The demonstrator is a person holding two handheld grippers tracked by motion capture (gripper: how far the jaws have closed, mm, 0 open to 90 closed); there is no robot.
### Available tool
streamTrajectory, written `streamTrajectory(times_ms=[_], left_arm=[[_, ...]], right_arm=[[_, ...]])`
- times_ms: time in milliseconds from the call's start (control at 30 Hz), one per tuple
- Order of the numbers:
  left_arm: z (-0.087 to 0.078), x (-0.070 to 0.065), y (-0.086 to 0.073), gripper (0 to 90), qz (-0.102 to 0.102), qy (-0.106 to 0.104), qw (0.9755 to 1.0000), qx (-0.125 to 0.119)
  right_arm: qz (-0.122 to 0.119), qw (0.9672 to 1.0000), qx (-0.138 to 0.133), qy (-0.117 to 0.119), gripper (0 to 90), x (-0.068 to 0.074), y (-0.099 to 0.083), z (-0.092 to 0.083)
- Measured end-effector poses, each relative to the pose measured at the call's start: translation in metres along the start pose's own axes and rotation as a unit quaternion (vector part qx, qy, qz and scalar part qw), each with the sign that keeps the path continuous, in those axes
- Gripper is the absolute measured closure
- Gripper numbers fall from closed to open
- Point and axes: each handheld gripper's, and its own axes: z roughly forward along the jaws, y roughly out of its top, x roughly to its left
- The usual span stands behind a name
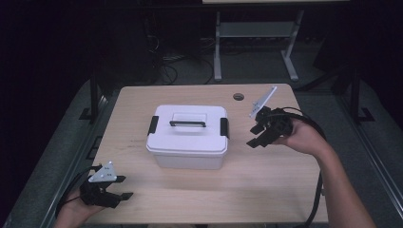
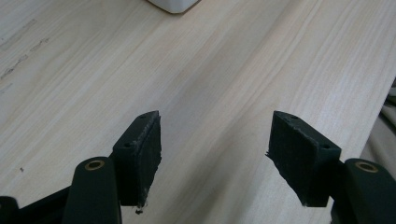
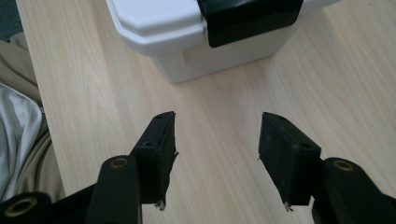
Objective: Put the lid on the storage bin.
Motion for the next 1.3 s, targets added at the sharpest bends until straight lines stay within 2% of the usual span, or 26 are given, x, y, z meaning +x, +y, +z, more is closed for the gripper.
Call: streamTrajectory(times_ms=[433,1300], left_arm=[[0.002,-0.001,0.001,34.2,0.0,-0.002,1.0,-0.001],[0.003,-0.001,0.001,33.7,-0.001,0.0,1.0,0.004]], right_arm=[[0.019,0.9998,0.001,0.005,44.3,-0.003,-0.022,0.006],[0.039,0.9991,0.003,0.014,44.4,-0.001,-0.055,0.027]])
